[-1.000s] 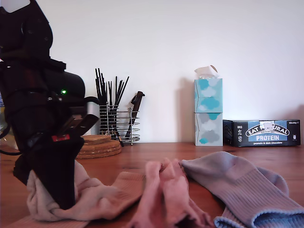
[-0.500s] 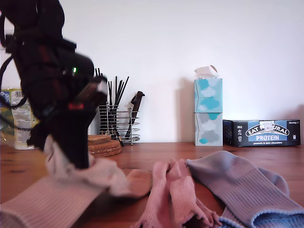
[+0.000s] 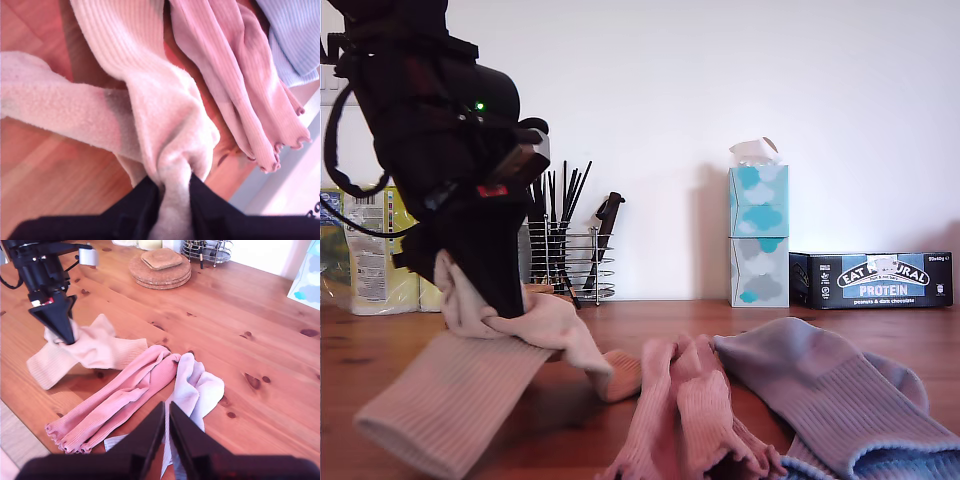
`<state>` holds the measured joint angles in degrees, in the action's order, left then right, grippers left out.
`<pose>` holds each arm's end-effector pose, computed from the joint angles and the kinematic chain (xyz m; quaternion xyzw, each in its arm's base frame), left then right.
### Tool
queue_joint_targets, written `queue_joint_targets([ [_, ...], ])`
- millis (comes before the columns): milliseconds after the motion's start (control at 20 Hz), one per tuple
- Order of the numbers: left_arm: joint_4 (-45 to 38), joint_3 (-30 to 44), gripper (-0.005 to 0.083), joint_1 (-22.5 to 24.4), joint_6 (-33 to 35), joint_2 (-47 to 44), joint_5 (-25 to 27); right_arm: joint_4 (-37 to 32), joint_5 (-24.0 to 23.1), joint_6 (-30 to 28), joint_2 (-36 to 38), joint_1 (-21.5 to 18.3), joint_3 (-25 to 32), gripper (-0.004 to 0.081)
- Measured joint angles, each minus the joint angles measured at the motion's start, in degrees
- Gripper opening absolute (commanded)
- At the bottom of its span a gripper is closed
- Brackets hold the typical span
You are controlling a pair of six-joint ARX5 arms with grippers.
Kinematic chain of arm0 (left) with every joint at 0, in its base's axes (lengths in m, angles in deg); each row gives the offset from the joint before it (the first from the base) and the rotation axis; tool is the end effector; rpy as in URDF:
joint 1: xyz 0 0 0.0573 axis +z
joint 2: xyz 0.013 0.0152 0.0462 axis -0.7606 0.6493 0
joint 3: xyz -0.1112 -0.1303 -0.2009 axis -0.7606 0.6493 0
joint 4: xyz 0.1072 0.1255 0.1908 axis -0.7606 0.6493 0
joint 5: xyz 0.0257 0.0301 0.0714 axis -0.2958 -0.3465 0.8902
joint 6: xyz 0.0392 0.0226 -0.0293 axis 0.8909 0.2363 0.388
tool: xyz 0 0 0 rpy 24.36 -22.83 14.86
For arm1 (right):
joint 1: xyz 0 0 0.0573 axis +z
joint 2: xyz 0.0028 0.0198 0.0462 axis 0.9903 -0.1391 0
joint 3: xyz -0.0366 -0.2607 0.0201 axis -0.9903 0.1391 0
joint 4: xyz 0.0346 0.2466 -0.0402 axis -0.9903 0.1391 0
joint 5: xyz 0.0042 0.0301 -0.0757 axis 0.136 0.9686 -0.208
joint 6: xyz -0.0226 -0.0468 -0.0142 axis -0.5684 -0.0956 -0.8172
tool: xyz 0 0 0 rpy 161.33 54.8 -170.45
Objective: Pair up the socks based on colour and pattern, by placing each sock on top of its pair
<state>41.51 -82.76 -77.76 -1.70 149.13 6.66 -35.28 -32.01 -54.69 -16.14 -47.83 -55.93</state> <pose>0.2761 -0.1623 0.1964 0.0640 0.6235 -0.3834 0.6783 0.0625 0.0432 0.2807 -0.1023 0.2115 0.3051 0.9229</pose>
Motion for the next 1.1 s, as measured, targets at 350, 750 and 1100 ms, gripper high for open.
queue_joint_targets([
  [350, -6.21, 0.13, -0.0012, 1.03, 0.00, 4.02, 2.14, 0.00, 0.28, 0.00, 0.00, 0.00, 0.00, -0.0013],
  [750, -0.17, 0.42, 0.0099, 3.56, -0.02, 8.61, 2.10, -0.04, 1.11, 0.00, 0.00, 0.00, 0.00, -0.0013],
  [1100, 0.46, 0.33, 0.0501, 3.17, 0.00, 8.61, 1.88, -0.42, 1.27, 0.00, -0.02, 0.00, 0.00, -0.0013],
])
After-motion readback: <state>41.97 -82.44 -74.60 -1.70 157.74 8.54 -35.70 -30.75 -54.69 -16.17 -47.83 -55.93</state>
